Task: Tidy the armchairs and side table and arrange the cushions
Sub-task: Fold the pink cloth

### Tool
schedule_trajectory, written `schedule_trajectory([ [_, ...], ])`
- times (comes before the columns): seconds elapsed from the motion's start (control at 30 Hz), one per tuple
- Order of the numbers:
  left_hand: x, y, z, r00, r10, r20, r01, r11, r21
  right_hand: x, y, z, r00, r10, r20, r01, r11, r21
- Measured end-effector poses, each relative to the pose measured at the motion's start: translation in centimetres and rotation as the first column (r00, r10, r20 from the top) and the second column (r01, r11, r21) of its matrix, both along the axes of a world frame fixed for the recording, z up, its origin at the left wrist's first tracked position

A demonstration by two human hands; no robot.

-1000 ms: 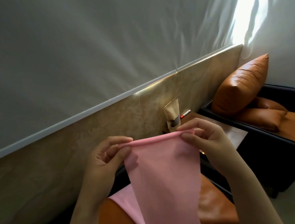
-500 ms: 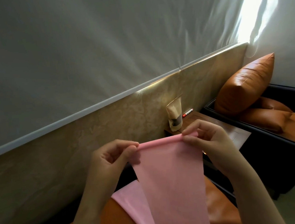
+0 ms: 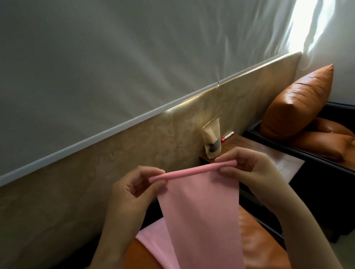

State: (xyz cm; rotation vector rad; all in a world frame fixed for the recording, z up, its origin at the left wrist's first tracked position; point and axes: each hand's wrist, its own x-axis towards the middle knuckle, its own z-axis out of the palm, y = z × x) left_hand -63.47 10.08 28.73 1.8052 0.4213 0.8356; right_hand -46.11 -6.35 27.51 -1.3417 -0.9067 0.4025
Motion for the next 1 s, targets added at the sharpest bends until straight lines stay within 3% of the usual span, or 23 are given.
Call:
schedule_trajectory([
  [0.2, 0.1, -0.2, 0.0, 0.998, -0.044, 0.038, 0.048, 0.994, -0.100, -0.4, 0.2, 0.0, 0.999, -0.031, -0.009, 0.031, 0.998, 0.050],
  [0.43, -0.1, -0.4, 0.9, 0.981, -0.082, 0.176, 0.132, 0.947, -0.293, -0.4, -0.1, 0.4, 0.990, 0.085, -0.116, -0.066, 0.985, 0.157],
  [0.67, -0.7, 0.5, 0.3, 0.979, -0.154, 0.135, 0.178, 0.966, -0.186, -0.3, -0.6, 0.6, 0.989, 0.098, -0.110, -0.085, 0.989, 0.120],
  [0.87, -0.3, -0.2, 0.7, 0.996, -0.051, 0.075, 0.064, 0.983, -0.174, -0.6, -0.5, 1.0, 1.000, 0.009, -0.026, -0.007, 0.997, 0.080],
  [1.0, -0.6, -0.3, 0.7, 0.997, -0.067, 0.041, 0.072, 0.990, -0.122, -0.4, -0.5, 0.7, 1.000, -0.019, -0.004, 0.019, 0.999, 0.039],
])
